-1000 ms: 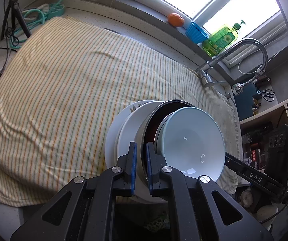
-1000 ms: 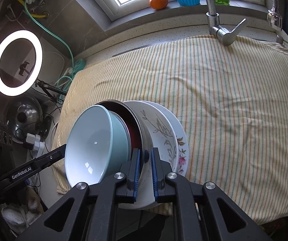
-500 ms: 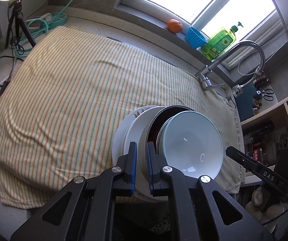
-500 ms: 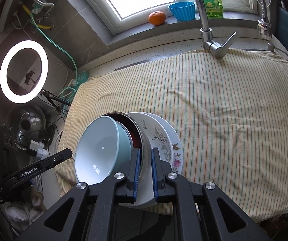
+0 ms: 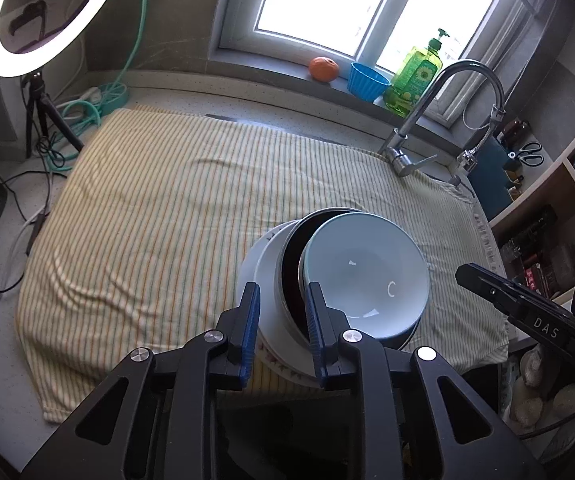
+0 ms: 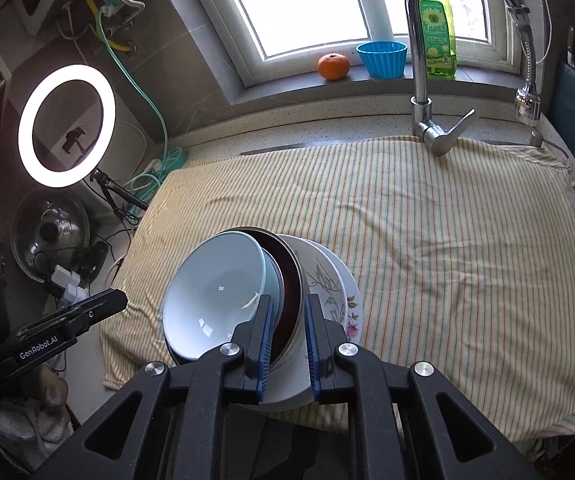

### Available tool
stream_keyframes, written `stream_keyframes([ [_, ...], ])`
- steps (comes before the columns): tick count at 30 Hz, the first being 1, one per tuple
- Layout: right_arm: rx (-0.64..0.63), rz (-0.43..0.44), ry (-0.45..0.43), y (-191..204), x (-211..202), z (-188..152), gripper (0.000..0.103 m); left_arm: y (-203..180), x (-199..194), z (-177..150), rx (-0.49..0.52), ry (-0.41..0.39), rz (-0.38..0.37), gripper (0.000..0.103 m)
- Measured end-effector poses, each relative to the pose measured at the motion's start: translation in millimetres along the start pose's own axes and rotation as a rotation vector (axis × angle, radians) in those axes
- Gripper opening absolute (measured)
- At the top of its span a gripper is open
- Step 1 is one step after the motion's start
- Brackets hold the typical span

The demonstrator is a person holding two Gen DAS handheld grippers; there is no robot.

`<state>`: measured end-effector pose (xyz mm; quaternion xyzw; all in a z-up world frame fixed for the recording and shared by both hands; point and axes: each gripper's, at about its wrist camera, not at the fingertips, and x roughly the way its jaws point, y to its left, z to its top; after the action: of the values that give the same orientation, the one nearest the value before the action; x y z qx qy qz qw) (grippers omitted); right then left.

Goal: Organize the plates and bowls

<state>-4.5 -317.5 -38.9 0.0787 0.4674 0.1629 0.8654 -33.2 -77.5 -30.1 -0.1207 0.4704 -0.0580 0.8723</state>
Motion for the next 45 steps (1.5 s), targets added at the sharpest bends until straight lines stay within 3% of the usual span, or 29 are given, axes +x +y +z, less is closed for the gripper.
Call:
stream_keyframes([
  [1,-0.003,-0.003,-0.013,1,-3,0,0.024,-3,-2,-1,0.009,-0.005,0.006,0.031],
  [3,-0.007,-0.009,-0.038,3,-9,-1,0.035,-8,-6,-3,0.027,-0.020,0.015,0.052],
  [5,-0.010,-0.021,-0.058,5,-14,-2,0.040,-13,-12,-4,0.050,-0.045,0.031,0.060],
  [8,-0.026,-0.036,-0.091,9,-23,-6,0.054,-18,-21,-4,0.080,-0.078,0.056,0.068],
  [12,-0.082,-0.088,-0.122,18,-33,-12,0.058,-26,-28,-7,0.109,-0.100,0.072,0.076],
  [15,-0.104,-0.109,-0.151,23,-42,-18,0.067,-34,-30,-12,0.143,-0.107,0.086,0.076],
  [25,-0.059,-0.116,-0.155,20,-46,-21,0.071,-40,-40,-11,0.161,-0.136,0.093,0.079],
  [28,-0.053,-0.123,-0.159,19,-47,-22,0.077,-40,-41,-11,0.157,-0.139,0.088,0.079],
  [45,-0.035,-0.131,-0.153,18,-45,-20,0.079,-39,-45,-12,0.155,-0.146,0.087,0.079],
])
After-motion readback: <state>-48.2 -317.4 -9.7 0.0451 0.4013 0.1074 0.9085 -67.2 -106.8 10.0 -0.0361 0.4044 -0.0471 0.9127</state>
